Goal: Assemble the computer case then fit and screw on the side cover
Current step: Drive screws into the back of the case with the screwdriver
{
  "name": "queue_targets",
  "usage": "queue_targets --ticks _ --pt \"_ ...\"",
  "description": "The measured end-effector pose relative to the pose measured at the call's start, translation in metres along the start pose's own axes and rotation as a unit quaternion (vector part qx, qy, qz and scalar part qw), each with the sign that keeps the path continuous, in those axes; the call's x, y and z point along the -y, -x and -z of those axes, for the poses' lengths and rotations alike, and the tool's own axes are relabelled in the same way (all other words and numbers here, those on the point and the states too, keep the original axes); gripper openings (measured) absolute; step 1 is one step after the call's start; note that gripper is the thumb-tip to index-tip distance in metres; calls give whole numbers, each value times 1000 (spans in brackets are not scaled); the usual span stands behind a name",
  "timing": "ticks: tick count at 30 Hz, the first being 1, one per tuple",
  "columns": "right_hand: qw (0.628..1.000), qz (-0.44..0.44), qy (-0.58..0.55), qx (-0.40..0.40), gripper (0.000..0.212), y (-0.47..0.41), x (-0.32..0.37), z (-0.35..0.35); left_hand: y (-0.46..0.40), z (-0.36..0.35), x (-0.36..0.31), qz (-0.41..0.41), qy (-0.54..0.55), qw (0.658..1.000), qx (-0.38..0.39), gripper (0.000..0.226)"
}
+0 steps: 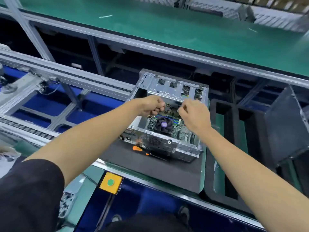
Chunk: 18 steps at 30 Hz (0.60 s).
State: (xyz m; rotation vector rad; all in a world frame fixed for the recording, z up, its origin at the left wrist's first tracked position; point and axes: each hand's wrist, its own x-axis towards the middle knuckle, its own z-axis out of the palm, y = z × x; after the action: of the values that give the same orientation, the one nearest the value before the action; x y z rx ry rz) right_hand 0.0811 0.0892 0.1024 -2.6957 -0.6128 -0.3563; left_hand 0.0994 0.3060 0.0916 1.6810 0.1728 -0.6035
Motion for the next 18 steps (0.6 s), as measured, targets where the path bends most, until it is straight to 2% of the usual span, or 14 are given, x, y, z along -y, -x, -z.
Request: queue_targets --ticks 4,7,8,9,10,11,12,14,18 --pt "991 114 57 -26 24 24 68 -23 17 25 22 -26 9 1000 10 30" --pt "956 280 74 -48 24 51 103 -53 19 33 39 -35 46 998 -8 18" --pt "945 318 80 -13 23 61 110 -66 20 35 44 -38 63 997 -17 12" --pt "941 323 82 59 24 70 116 -79 21 36 49 -43 79 996 -24 8" --pt "943 285 81 150 28 80 120 -90 22 37 52 -49 89 994 -32 6" --pt "947 210 75 231 34 89 124 -101 25 38 55 -55 97 993 -38 5" --pt "950 121 70 280 42 97 126 -111 28 38 57 -61 104 992 -42 5" --pt "947 7 60 316 56 108 127 -126 36 39 61 -77 98 991 -40 5" --pt "934 -71 41 347 57 114 127 -146 62 45 69 -169 -35 985 -24 6"
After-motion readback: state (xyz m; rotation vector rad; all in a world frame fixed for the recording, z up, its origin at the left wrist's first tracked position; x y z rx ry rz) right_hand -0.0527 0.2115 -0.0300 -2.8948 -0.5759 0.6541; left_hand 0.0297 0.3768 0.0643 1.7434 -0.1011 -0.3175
